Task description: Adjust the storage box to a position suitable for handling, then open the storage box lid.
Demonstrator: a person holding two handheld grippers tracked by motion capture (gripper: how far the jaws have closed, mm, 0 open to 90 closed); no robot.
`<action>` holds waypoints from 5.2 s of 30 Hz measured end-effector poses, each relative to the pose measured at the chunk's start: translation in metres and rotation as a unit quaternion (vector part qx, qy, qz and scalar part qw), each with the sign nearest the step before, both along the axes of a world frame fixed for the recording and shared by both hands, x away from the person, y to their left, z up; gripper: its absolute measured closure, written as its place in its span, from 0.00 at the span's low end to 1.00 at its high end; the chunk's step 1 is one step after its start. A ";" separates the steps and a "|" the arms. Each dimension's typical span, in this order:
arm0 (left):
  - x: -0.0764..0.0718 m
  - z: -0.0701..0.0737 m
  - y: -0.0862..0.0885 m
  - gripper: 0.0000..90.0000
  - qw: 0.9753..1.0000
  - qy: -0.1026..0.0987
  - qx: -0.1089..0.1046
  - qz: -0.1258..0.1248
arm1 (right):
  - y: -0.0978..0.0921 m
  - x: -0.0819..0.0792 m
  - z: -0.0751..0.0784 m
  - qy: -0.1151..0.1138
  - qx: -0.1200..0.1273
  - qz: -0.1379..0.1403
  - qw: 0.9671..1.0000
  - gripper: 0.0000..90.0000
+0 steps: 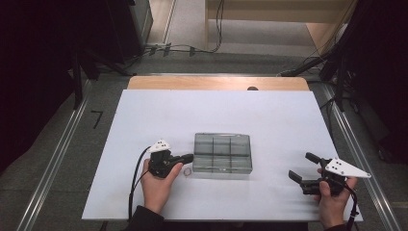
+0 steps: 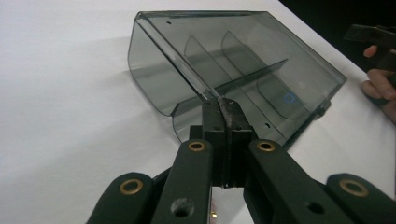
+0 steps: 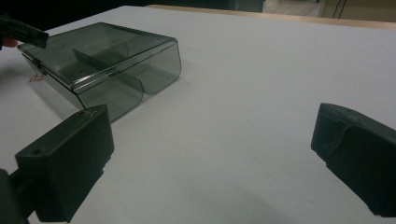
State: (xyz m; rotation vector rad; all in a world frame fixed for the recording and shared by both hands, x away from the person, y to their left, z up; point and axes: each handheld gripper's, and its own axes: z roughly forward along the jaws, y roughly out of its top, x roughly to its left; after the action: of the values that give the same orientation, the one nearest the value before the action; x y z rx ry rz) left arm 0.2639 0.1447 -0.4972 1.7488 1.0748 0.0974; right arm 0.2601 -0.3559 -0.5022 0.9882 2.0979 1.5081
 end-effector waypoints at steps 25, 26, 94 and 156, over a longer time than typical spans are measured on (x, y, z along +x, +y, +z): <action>-0.021 -0.011 -0.007 1.00 0.998 -0.058 0.033 -0.006 | 0.021 -0.004 0.017 0.020 -0.025 0.031 0.999 0.06; -0.021 -0.011 -0.007 1.00 0.998 -0.058 0.033 -0.006 | 0.021 -0.004 0.017 0.020 -0.025 0.031 0.999 0.06; -0.020 -0.012 -0.005 1.00 0.998 -0.053 0.020 -0.012 | 0.097 0.032 -0.001 0.110 -0.074 0.138 0.981 0.98; -0.021 0.002 0.002 1.00 0.996 -0.077 -0.009 -0.038 | 0.098 0.021 0.018 0.068 -0.039 0.166 0.983 0.98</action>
State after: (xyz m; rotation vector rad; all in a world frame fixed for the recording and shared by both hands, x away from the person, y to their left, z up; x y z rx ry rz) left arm 0.2425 0.1463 -0.4954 1.7348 0.8939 0.1705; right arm 0.2815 -0.2576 -0.4842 0.7595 2.4986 1.5306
